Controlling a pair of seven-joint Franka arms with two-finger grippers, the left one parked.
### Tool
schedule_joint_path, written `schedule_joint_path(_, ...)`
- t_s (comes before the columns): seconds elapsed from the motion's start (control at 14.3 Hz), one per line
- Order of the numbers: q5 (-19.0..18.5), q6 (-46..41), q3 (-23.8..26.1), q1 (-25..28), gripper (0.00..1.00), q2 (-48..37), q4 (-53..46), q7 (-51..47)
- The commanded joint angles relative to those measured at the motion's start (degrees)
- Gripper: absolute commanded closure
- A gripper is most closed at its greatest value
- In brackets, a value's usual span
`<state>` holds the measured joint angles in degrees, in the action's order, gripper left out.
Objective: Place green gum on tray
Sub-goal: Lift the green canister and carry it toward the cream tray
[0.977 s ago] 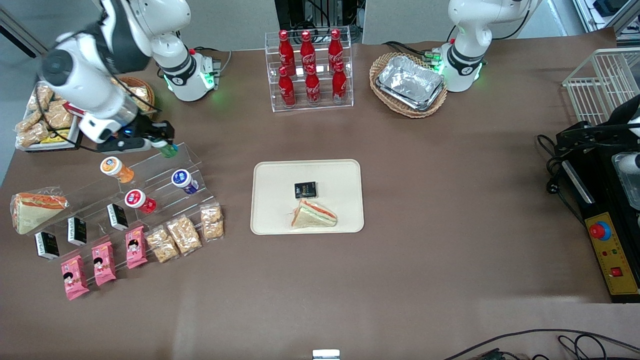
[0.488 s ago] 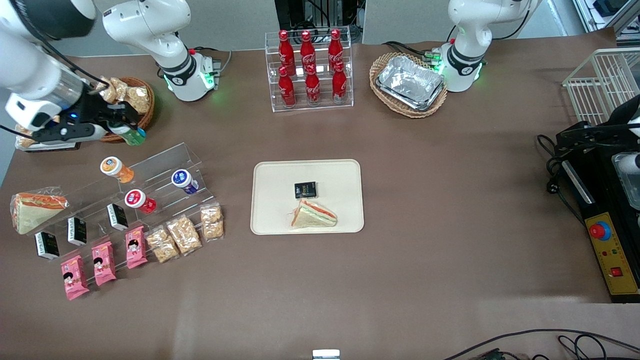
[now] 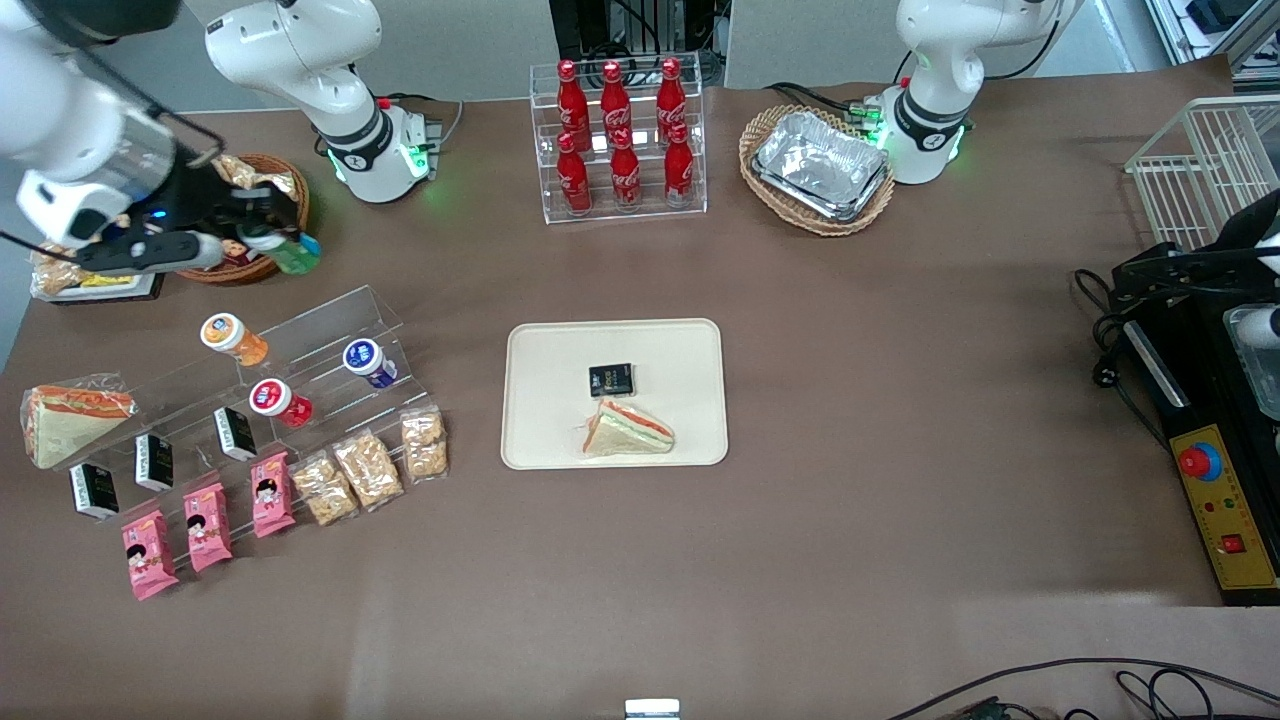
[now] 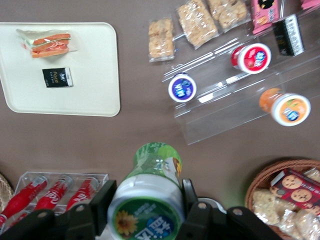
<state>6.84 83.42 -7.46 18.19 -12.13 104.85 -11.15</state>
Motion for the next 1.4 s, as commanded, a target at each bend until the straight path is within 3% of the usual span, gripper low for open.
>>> schedule_joint_path(0.0,1.8,2.3,5.1,0.4,0.83,2.0,0.3,-8.2)
schedule_joint_path(0.84,1.7,40.3,20.2,0.5,0.83,7.5,23.5,-23.4)
schedule_joint_path(1.33,1.6,53.8,20.9,2.1,0.83,20.3,23.6,-25.1)
